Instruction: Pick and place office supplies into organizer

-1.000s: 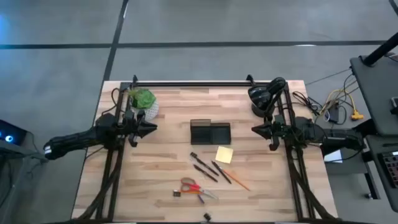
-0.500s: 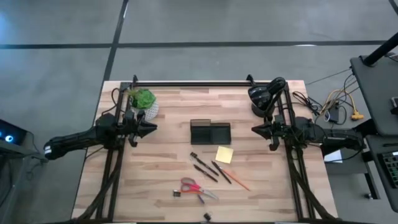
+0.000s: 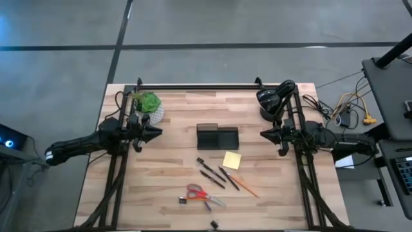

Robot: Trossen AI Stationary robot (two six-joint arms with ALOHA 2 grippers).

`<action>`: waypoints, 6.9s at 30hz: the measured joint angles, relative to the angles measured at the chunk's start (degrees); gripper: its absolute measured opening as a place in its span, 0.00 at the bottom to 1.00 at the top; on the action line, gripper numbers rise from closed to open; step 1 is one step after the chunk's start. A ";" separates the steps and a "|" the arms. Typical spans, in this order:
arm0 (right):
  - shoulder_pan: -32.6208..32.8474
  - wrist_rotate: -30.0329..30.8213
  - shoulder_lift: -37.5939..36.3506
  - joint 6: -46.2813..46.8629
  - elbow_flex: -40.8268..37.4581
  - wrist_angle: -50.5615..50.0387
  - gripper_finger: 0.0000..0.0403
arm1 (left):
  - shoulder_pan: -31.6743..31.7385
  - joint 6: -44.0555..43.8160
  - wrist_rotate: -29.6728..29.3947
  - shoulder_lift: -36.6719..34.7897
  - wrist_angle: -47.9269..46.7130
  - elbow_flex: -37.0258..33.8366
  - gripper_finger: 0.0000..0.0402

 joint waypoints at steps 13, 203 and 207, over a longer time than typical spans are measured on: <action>0.02 -0.01 0.00 0.00 0.00 0.00 0.03 | -0.01 0.00 -0.01 0.00 0.00 0.00 0.11; 37.29 -7.75 124.53 61.62 85.48 -13.09 0.03 | -0.04 -12.22 -2.60 4.50 11.96 0.31 0.11; 37.29 -7.78 124.47 61.85 85.48 -13.10 0.03 | -0.04 -12.22 -2.60 4.50 11.96 0.31 0.11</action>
